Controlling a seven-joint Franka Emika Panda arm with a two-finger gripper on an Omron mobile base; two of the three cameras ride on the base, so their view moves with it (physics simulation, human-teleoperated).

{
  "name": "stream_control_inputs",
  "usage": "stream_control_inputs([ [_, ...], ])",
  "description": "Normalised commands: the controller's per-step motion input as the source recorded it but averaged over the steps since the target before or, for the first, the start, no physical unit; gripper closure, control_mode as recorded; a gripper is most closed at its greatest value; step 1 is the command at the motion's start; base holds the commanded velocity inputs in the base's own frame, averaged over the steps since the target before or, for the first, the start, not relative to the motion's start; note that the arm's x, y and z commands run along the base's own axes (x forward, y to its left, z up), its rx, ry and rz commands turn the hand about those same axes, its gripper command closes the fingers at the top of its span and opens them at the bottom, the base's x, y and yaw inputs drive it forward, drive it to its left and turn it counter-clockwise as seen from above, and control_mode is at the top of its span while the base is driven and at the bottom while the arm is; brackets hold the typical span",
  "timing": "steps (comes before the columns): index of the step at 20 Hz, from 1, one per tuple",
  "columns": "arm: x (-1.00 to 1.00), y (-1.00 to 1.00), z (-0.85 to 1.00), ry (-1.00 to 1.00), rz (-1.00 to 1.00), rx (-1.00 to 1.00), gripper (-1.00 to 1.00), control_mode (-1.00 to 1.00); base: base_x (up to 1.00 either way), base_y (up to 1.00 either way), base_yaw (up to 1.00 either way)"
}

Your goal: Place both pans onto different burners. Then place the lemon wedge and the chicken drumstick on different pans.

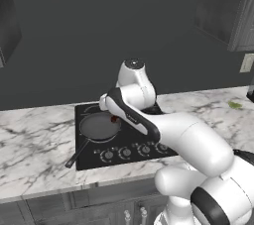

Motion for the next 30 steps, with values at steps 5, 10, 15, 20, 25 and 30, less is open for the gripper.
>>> stream_control_inputs([
  [5, 0.19, 0.18, -0.15, 0.00, 0.00, 0.00, 1.00, -1.00, 0.00, 0.00, 0.00],
  [10, 0.22, 0.25, -0.35, 0.00, 0.00, 0.00, 1.00, -1.00, 0.00, 0.00, 0.00],
  [15, 0.23, 0.18, -0.35, 0.00, 0.00, 0.00, 1.00, -1.00, 0.00, 0.00, 0.00],
  [20, 0.34, 0.02, -0.30, 0.00, 0.00, 0.00, 1.00, -1.00, 0.00, 0.00, 0.00],
  [25, 0.34, 0.00, -0.31, 0.00, 0.00, 0.00, 1.00, -1.00, 0.00, 0.00, 0.00],
  [30, 0.29, 0.01, -0.33, 0.00, 0.00, 0.00, 1.00, -1.00, 0.00, 0.00, 0.00],
])
